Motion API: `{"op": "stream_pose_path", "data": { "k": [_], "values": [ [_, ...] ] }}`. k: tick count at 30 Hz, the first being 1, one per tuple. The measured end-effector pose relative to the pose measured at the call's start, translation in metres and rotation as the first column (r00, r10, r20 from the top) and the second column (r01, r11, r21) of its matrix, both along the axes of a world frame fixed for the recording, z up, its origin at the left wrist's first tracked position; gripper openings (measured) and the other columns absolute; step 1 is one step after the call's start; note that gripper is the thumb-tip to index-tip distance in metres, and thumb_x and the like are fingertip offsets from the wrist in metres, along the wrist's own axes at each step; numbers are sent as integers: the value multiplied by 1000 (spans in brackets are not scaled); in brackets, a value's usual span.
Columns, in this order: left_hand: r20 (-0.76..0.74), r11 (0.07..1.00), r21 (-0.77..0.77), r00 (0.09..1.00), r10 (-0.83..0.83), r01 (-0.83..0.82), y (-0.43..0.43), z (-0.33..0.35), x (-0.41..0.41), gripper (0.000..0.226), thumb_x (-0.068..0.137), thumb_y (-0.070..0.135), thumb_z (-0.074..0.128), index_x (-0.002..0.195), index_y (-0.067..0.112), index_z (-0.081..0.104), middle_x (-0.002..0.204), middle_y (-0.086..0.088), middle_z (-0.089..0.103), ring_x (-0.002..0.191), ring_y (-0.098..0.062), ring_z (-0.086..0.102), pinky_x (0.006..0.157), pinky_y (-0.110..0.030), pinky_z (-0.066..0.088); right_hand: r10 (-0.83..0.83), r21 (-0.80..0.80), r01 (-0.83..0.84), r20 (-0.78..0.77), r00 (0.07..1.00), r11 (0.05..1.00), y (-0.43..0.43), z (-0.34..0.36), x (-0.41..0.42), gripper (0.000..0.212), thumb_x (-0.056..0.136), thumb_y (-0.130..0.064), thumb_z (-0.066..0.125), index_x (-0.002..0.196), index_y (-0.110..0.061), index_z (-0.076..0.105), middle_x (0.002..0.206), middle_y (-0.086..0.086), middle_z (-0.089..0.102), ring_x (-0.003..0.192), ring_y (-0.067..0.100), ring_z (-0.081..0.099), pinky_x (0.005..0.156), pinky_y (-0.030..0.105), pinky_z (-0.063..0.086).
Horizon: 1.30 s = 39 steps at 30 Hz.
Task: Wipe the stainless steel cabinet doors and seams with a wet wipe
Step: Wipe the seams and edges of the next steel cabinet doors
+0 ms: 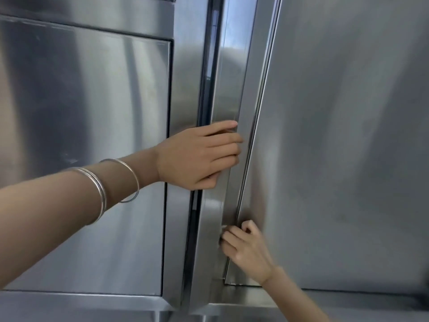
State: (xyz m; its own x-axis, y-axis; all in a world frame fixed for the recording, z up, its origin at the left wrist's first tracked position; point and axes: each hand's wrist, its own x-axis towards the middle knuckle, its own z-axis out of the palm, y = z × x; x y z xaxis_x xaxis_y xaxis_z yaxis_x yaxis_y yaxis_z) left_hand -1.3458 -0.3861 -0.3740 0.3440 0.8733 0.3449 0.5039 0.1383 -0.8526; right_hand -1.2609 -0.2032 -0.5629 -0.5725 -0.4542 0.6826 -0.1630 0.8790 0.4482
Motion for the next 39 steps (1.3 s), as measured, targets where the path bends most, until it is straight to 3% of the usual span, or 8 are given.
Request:
{"op": "stream_pose_path", "data": {
  "k": [5, 11, 14, 18, 20, 27, 32, 39],
  "values": [
    [33, 999, 30, 999, 12, -13, 6, -27, 5, 23, 84, 18, 46, 82, 3, 62, 95, -17, 63, 108, -37, 57, 119, -45, 20, 71, -134, -121, -326, 943, 984, 10, 28, -16, 28, 98, -15, 47, 84, -12, 71, 92, -5, 70, 94, 12, 62, 64, 33, 32],
    [82, 998, 60, 997, -3, -2, 8, -50, 8, 22, 85, 15, 43, 81, 3, 61, 88, -13, 61, 100, -33, 58, 119, -45, 18, 154, 84, -159, 64, 986, 984, 9, -59, -2, 7, 74, -12, 69, 69, -14, 72, 74, -2, 68, 69, 17, 65, 68, 32, 32],
    [103, 998, 69, 995, 1, -8, 8, -74, 9, 25, 85, 16, 42, 83, 3, 63, 89, -11, 63, 103, -31, 59, 119, -46, 18, 139, 187, -134, -16, 990, 973, 6, -44, -8, 22, 84, -9, 57, 64, -13, 64, 70, -1, 62, 71, 16, 50, 61, 30, 26],
    [108, 995, 95, 994, -20, 10, 9, -87, 6, 24, 83, 18, 44, 82, 4, 63, 89, -12, 63, 105, -31, 57, 118, -46, 21, 86, -107, -105, -172, 981, 989, 9, -21, -13, 27, 94, -11, 43, 84, -10, 68, 84, 1, 70, 80, 17, 61, 62, 40, 43],
    [119, 994, 102, 992, -39, 27, 10, -88, 6, 24, 83, 17, 43, 83, 4, 63, 89, -12, 63, 105, -31, 56, 118, -46, 20, 39, -171, -64, -148, 988, 983, 7, -36, -11, 36, 93, -13, 39, 87, -10, 74, 89, 2, 70, 89, 16, 54, 76, 38, 36],
    [107, 993, 115, 994, -27, 15, 10, -87, 7, 26, 84, 18, 44, 84, 4, 65, 90, -11, 64, 105, -31, 58, 118, -46, 21, 87, 168, -97, 67, 994, 981, 0, -88, -2, 22, 81, -11, 58, 61, -16, 68, 69, -4, 64, 66, 13, 58, 63, 29, 27],
    [123, 993, 116, 992, -39, 25, 11, -90, 5, 27, 85, 20, 42, 84, 4, 63, 89, -13, 63, 106, -33, 57, 118, -47, 21, 88, -123, -107, -150, 985, 987, 10, -46, -15, 29, 96, -10, 41, 76, -13, 62, 76, 0, 67, 79, 12, 49, 63, 30, 23],
    [170, 996, 84, 985, 8, -23, 9, -87, 8, 26, 85, 20, 41, 85, 5, 61, 91, -11, 62, 107, -32, 54, 118, -46, 20, -29, -72, 38, 118, 993, 997, -8, -107, -1, 27, 56, -7, 84, 49, -16, 59, 57, -2, 56, 53, 15, 52, 64, 27, 26]
  ]
}}
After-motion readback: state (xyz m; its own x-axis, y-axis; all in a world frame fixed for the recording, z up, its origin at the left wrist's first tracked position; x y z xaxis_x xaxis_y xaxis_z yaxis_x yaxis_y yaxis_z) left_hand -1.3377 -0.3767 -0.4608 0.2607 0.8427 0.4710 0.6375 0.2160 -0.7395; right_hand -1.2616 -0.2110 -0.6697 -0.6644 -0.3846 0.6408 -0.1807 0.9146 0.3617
